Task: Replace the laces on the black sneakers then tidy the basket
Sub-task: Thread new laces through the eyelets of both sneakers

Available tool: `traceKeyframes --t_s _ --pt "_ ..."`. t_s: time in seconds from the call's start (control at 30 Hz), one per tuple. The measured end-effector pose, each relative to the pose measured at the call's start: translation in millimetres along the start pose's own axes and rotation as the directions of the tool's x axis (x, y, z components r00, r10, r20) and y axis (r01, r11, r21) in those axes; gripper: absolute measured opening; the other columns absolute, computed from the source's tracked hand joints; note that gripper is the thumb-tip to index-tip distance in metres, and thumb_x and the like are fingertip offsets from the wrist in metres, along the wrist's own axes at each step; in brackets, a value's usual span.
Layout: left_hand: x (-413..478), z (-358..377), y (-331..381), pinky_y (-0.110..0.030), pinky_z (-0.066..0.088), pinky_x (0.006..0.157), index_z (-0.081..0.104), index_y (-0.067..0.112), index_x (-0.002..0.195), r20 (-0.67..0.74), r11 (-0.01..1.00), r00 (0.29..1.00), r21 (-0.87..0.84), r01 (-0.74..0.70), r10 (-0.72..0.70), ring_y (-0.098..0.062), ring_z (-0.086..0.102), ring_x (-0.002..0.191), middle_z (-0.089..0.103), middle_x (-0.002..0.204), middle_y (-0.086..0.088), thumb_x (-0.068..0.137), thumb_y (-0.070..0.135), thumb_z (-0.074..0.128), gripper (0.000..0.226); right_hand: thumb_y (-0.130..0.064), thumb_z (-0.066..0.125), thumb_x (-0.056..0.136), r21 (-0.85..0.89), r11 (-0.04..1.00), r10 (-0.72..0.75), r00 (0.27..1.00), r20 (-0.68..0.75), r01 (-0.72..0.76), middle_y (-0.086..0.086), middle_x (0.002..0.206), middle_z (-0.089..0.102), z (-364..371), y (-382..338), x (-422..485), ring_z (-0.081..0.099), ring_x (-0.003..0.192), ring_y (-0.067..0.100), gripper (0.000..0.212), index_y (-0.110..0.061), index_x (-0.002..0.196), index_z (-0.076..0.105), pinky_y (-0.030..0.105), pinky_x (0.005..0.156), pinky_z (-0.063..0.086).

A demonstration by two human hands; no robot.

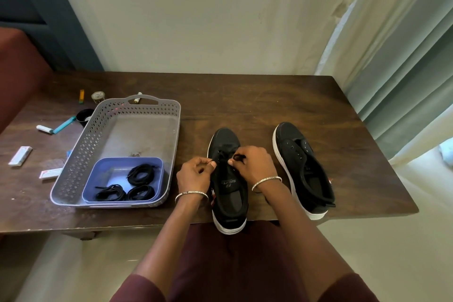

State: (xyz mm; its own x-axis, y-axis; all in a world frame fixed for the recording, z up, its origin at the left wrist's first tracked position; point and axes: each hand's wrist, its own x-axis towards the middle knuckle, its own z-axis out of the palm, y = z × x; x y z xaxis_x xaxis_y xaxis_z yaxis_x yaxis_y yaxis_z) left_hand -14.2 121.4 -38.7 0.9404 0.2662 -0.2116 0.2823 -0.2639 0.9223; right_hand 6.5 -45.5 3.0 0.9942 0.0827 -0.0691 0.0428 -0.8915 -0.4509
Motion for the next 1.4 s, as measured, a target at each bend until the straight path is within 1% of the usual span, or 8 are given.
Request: traceKeyframes --t_s 0.17,0.33,0.5,0.77,1.13,1.23,1.3,1.4 --pt "0.6 0.0 -0.2 -0.045 0.058 0.083 0.070 0.032 0.077 -0.005 1.000 1.000 0.010 0.001 -0.001 -0.015 0.071 0.077 0.073 0.073 0.009 0.083 0.026 0.078 0.011 -0.022 0.057 0.098 0.320 0.945 0.094 0.992 -0.083 -0.063 0.004 0.093 0.059 2.2 3.4 0.8 0.057 0.084 0.019 0.012 -0.014 0.090 0.059 0.035 0.078 0.046" --pt "-1.0 1.1 1.3 -0.044 0.057 0.084 0.069 0.033 0.076 -0.016 1.000 1.000 0.019 -0.017 0.017 -0.014 0.070 0.078 0.070 0.068 0.014 0.083 0.025 0.078 0.014 -0.019 0.044 0.106 0.880 0.377 0.528 0.847 0.052 -0.289 0.004 0.074 0.059 -6.2 19.4 -5.8 0.054 0.045 0.011 0.020 -0.009 0.091 0.053 0.018 0.039 0.038" --pt "-0.2 1.7 -0.3 -0.044 0.057 0.084 0.068 0.034 0.076 -0.012 0.998 0.999 0.037 -0.044 0.045 -0.013 0.070 0.079 0.072 0.071 0.011 0.083 0.026 0.078 0.015 -0.016 0.040 0.104 0.920 0.214 0.646 0.754 0.118 -0.328 0.013 0.081 0.066 -2.1 24.3 -14.2 0.062 0.048 0.021 0.014 -0.010 0.097 0.050 0.022 0.039 0.038" --pt "-11.3 5.7 20.9 -0.027 0.046 0.070 0.066 0.035 0.101 0.026 0.871 0.948 0.387 -0.303 0.318 -0.013 0.065 0.080 0.064 0.081 0.012 0.088 0.024 0.068 0.017 -0.039 0.064 0.091 0.315 0.914 0.340 0.907 -0.247 -0.257 0.004 0.144 0.037 16.5 -0.1 -52.4 0.062 0.102 0.027 0.036 -0.020 0.119 0.053 0.038 0.081 0.048" --pt "0.4 23.0 48.9 -0.033 0.044 0.056 0.063 0.022 0.095 0.272 0.419 0.831 0.762 -0.494 0.485 -0.021 0.056 0.076 0.048 0.110 0.001 0.094 0.027 0.060 0.006 -0.020 0.055 0.095 0.253 0.959 0.194 0.947 -0.257 -0.128 0.004 0.104 0.054 30.4 -10.2 -63.1 0.058 0.086 0.025 0.010 -0.013 0.100 0.051 0.029 0.065 0.037" --pt "6.1 22.4 41.0 -0.030 0.043 0.063 0.064 0.026 0.083 0.130 0.713 0.898 0.566 -0.415 0.420 -0.015 0.058 0.078 0.055 0.096 0.007 0.088 0.027 0.069 0.007 -0.019 0.053 0.097 0.295 0.946 0.221 0.930 -0.295 -0.132 0.005 0.101 0.055 36.2 -8.5 -63.0 0.057 0.085 0.025 0.008 -0.012 0.100 0.050 0.030 0.065 0.036" --pt "11.4 21.8 33.6 -0.030 0.047 0.066 0.065 0.023 0.080 -0.021 0.977 0.988 0.156 -0.147 0.152 -0.015 0.060 0.075 0.064 0.087 0.002 0.085 0.021 0.073 0.010 -0.019 0.052 0.098 0.328 0.933 0.252 0.919 -0.302 -0.148 0.005 0.100 0.056 39.6 -6.2 -62.7 0.057 0.085 0.025 0.008 -0.012 0.099 0.050 0.032 0.066 0.037" --pt "15.5 15.0 31.3 -0.026 0.050 0.052 0.063 0.012 0.086 0.087 0.811 0.922 -0.451 0.373 -0.376 -0.018 0.059 0.064 0.064 0.079 -0.008 0.092 0.013 0.066 0.006 -0.020 0.051 0.098 0.318 0.935 0.256 0.918 -0.303 -0.156 0.005 0.097 0.056 42.7 -3.9 -61.5 0.055 0.085 0.025 0.008 -0.012 0.097 0.049 0.033 0.065 0.036"
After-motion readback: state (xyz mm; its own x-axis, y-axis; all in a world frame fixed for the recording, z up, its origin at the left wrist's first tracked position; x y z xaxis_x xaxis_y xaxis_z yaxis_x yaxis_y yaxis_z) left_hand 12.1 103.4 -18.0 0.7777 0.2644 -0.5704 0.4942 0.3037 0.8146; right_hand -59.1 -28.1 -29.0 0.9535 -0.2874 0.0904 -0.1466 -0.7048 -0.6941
